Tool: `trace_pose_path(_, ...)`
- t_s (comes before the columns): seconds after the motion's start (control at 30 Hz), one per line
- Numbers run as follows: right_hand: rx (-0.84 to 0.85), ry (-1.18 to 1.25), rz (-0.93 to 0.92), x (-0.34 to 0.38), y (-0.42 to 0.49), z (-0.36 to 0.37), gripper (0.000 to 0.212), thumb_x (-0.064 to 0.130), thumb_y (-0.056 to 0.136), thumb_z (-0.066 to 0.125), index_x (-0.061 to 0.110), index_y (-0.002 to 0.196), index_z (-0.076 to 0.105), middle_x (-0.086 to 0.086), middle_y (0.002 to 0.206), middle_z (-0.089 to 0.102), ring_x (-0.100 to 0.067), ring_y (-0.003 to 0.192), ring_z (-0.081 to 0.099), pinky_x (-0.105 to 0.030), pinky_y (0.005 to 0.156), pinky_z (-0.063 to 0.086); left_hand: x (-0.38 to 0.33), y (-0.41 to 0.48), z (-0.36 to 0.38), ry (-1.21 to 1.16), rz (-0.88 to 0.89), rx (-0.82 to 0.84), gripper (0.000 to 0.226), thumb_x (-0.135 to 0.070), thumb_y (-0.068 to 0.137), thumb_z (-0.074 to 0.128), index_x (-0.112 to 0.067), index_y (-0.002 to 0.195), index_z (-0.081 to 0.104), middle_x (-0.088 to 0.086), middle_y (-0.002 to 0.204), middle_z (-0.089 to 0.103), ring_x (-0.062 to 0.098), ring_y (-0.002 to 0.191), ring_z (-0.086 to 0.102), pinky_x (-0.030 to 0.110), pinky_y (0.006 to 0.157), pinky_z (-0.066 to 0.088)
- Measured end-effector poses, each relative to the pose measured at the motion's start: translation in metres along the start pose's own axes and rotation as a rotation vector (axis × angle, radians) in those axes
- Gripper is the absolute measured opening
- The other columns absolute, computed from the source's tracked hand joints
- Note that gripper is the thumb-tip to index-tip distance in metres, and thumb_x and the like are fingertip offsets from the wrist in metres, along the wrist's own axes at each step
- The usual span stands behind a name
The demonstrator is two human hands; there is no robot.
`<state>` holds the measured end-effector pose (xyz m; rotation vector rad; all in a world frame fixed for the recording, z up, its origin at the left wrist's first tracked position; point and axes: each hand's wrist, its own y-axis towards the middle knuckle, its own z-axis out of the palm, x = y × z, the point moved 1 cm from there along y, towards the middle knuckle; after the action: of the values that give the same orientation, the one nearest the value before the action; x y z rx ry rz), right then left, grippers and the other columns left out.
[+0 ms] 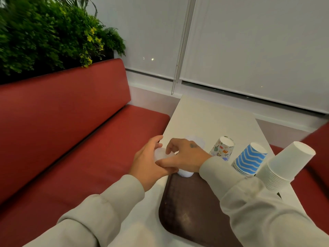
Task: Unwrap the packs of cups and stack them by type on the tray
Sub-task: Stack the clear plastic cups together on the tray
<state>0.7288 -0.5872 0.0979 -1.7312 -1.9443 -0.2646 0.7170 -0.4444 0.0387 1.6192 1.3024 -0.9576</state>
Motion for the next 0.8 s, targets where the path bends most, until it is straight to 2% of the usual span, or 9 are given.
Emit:
trace_pose_path(0.13, -0.018, 0.018, 0.013, 0.005, -0.006, -0.001, 0.045, 0.052, 0.071, 0.077, 0.03, 0.106, 0.059, 0.007, 0.111, 0.058, -0.017, 0.101, 0.058, -0.027, 0.078, 0.047, -0.004, -0.005, -0.003, 0.022, 0.015, 0.03, 0.096, -0.032, 0.062, 0.094, -0.044, 0.139, 0.038, -0.019, 0.126, 0.051, 0.008, 0.11, 0.053, 0.004, 0.068, 0.044)
trace_pose_path(0.2, -0.021, 0.037, 0.013, 0.006, -0.007, -0.003, 0.045, 0.052, 0.07, 0.078, 0.031, 0.104, 0.059, 0.007, 0.112, 0.059, -0.017, 0.101, 0.058, -0.03, 0.082, 0.051, -0.004, -0.006, -0.006, 0.0, 0.015, 0.035, 0.096, -0.031, 0.061, 0.094, -0.042, 0.139, 0.039, -0.02, 0.122, 0.053, 0.004, 0.101, 0.057, 0.002, 0.062, 0.045)
trace_pose_path(0.27, -0.031, 0.075, 0.008, 0.006, -0.008, -0.003, 0.045, 0.052, 0.069, 0.079, 0.03, 0.103, 0.059, 0.006, 0.112, 0.06, -0.018, 0.101, 0.06, -0.033, 0.086, 0.053, -0.005, -0.006, -0.009, -0.024, 0.0, 0.024, 0.094, -0.031, 0.061, 0.094, -0.04, 0.138, 0.041, -0.023, 0.114, 0.055, -0.001, 0.097, 0.057, 0.002, 0.062, 0.045)
trace_pose_path(0.4, -0.039, 0.118, -0.004, 0.006, -0.009, -0.003, 0.045, 0.053, 0.071, 0.078, 0.031, 0.104, 0.059, 0.006, 0.114, 0.061, -0.018, 0.1, 0.061, -0.035, 0.089, 0.055, -0.005, -0.005, -0.012, -0.03, -0.004, 0.016, 0.093, -0.034, 0.06, 0.094, -0.04, 0.137, 0.041, -0.025, 0.112, 0.056, 0.006, 0.101, 0.059, 0.006, 0.07, 0.047)
trace_pose_path(0.53, -0.029, 0.13, 0.0, 0.005, -0.007, -0.001, 0.044, 0.053, 0.074, 0.076, 0.031, 0.108, 0.058, 0.006, 0.118, 0.06, -0.019, 0.101, 0.061, -0.035, 0.09, 0.056, -0.004, -0.003, -0.013, -0.038, 0.004, 0.003, 0.089, -0.034, 0.06, 0.094, -0.045, 0.13, 0.04, -0.029, 0.105, 0.054, -0.003, 0.094, 0.057, 0.002, 0.058, 0.044)
trace_pose_path(0.7, -0.047, 0.136, 0.005, -0.001, -0.003, 0.0, 0.041, 0.051, 0.076, 0.075, 0.031, 0.107, 0.058, 0.007, 0.116, 0.061, -0.016, 0.099, 0.06, -0.029, 0.084, 0.054, 0.002, -0.001, -0.009, -0.055, -0.01, 0.007, 0.084, -0.033, 0.059, 0.094, -0.042, 0.127, 0.045, -0.023, 0.109, 0.058, -0.002, 0.093, 0.058, 0.001, 0.058, 0.044)
trace_pose_path(0.8, -0.094, 0.167, 0.008, -0.005, 0.002, 0.0, 0.038, 0.051, 0.075, 0.075, 0.031, 0.103, 0.058, 0.006, 0.113, 0.062, -0.017, 0.096, 0.062, -0.035, 0.087, 0.058, 0.006, 0.001, -0.007, -0.053, -0.006, -0.002, 0.074, -0.033, 0.061, 0.093, -0.042, 0.119, 0.048, -0.023, 0.108, 0.06, 0.001, 0.094, 0.06, 0.003, 0.058, 0.046)
